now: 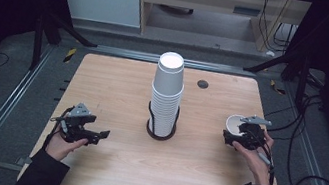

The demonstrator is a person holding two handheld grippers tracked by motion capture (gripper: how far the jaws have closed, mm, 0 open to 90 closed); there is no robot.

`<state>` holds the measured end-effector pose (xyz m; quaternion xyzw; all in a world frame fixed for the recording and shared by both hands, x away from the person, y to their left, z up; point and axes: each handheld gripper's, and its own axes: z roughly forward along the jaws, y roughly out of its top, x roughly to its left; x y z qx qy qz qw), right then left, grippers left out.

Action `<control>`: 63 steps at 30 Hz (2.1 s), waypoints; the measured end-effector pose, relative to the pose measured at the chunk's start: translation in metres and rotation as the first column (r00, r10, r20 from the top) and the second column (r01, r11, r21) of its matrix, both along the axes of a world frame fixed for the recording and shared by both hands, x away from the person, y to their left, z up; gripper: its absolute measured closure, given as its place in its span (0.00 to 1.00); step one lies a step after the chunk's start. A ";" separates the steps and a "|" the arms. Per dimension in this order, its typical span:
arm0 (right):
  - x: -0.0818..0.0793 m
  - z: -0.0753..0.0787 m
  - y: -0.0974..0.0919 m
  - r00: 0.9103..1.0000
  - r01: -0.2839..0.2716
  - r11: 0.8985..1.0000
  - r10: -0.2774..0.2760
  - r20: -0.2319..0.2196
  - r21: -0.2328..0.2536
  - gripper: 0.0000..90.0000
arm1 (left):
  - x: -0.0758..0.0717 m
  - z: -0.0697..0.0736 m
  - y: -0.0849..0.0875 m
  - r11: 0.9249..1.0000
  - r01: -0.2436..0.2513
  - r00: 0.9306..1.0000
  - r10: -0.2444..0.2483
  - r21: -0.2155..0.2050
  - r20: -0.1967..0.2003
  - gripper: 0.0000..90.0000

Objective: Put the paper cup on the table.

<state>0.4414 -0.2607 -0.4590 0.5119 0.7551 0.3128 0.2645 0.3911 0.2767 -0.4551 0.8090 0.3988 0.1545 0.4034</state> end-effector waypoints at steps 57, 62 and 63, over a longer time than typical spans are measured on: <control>-0.041 -0.006 -0.003 0.998 -0.012 1.000 0.012 -0.054 -0.004 0.02 | -0.005 0.007 0.004 1.000 0.000 1.000 0.000 -0.008 0.020 0.16; -0.053 -0.004 -0.006 0.999 -0.008 1.000 0.008 -0.053 -0.004 0.02 | -0.005 0.007 0.006 1.000 -0.003 1.000 0.003 -0.003 0.021 0.16; -0.056 -0.004 -0.007 0.999 -0.010 1.000 0.009 -0.047 -0.006 0.02 | -0.005 0.007 0.006 1.000 -0.004 1.000 0.004 -0.001 0.019 0.16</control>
